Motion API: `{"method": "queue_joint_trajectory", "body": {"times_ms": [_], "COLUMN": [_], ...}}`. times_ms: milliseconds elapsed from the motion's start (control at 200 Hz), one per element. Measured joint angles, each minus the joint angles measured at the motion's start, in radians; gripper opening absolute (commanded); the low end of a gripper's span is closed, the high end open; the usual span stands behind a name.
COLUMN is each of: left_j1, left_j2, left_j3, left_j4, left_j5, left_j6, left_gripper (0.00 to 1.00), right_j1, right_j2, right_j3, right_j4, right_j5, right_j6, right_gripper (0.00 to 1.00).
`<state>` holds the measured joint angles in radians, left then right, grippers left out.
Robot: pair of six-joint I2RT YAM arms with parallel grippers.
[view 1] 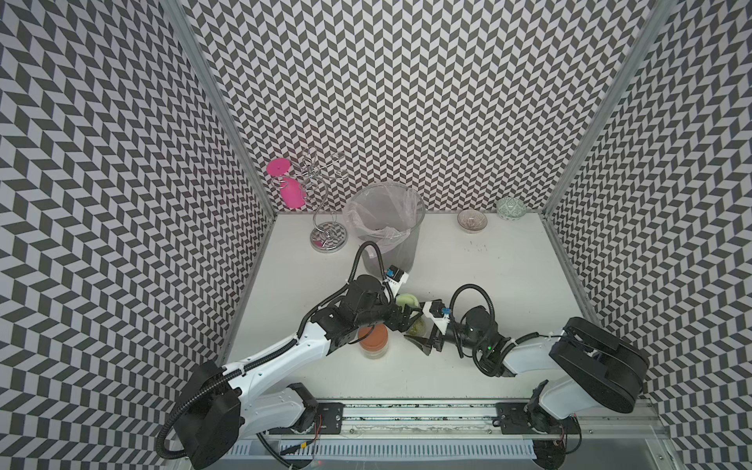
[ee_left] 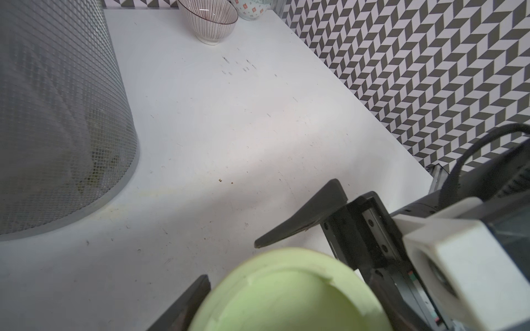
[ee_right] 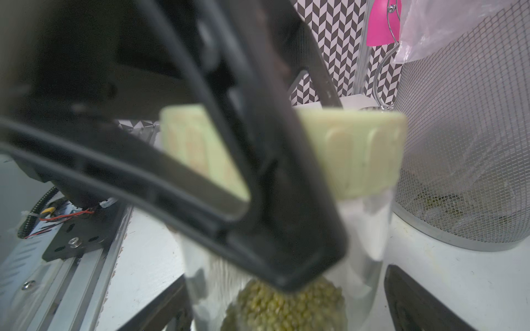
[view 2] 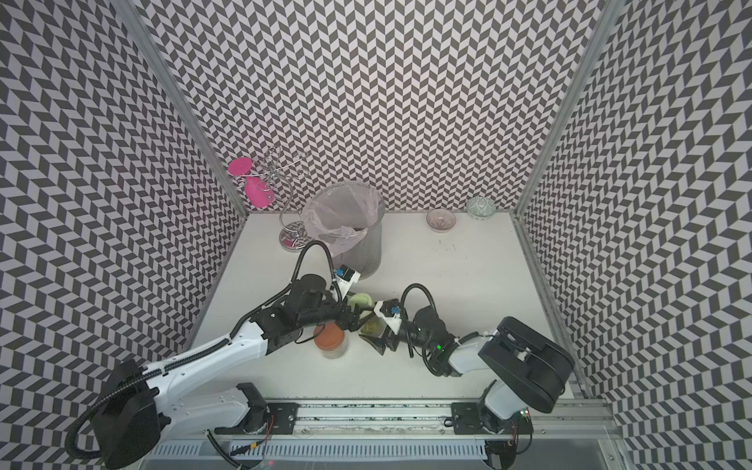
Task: Empty moldy mung beans from jars
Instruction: Pick up the jar from the center of the board.
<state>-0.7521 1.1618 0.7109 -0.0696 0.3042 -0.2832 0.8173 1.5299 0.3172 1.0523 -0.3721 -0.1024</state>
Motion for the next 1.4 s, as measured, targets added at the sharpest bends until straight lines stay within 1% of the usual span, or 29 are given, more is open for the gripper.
{"method": "queue_joint_trajectory", "body": {"times_ms": [170,210,320,386,436,496,546,626,641,816,1071,1192,1307,1397], "left_j1": [0.003,0.005,0.013,0.019,0.023,0.023,0.024,0.024,0.024,0.037,0.041,0.074,0.108,0.113], "left_j2": [-0.013,-0.019,-0.039,-0.049,-0.054,-0.058,-0.058,-0.058,-0.058,-0.12,-0.219,-0.251,-0.317,-0.34], "left_j3": [0.0,0.0,0.0,0.0,0.0,0.0,0.0,0.0,0.0,-0.002,-0.002,-0.012,-0.066,-0.094], "left_j4": [0.0,0.0,0.0,0.001,0.0,0.0,0.001,0.001,0.002,0.008,0.05,0.083,0.171,0.24], "left_j5": [0.029,0.034,0.042,0.044,0.049,0.049,0.05,0.051,0.058,0.071,0.142,0.197,0.267,0.328], "left_j6": [-0.01,-0.012,-0.02,-0.025,-0.029,-0.033,-0.035,-0.04,-0.04,-0.047,-0.021,-0.013,-0.021,-0.012], "left_gripper": [0.63,0.63,0.63,0.63,0.64,0.69,0.76,0.98,1.0,1.0,1.0,1.0,1.0,1.0], "right_j1": [0.002,0.005,0.006,0.007,0.011,0.011,0.011,0.013,0.013,0.005,0.005,0.003,-0.006,-0.022], "right_j2": [0.014,0.018,0.022,0.022,0.022,0.021,0.02,0.013,0.011,-0.021,-0.08,-0.146,-0.233,-0.302], "right_j3": [0.043,0.052,0.059,0.058,0.057,0.056,0.051,0.042,0.041,0.024,0.024,0.024,0.024,0.024], "right_j4": [-0.004,-0.005,-0.004,-0.001,0.007,0.015,0.022,0.027,0.026,-0.004,-0.089,-0.156,-0.216,-0.244], "right_j5": [-0.01,-0.01,-0.011,-0.016,-0.018,-0.018,-0.018,-0.025,-0.026,-0.057,-0.115,-0.159,-0.195,-0.232], "right_j6": [0.014,0.016,0.029,0.038,0.047,0.06,0.068,0.08,0.084,0.132,0.182,0.194,0.204,0.21], "right_gripper": [1.0,0.99,0.86,0.76,0.72,0.67,0.64,0.63,0.63,0.63,0.62,0.62,0.62,0.62]}}
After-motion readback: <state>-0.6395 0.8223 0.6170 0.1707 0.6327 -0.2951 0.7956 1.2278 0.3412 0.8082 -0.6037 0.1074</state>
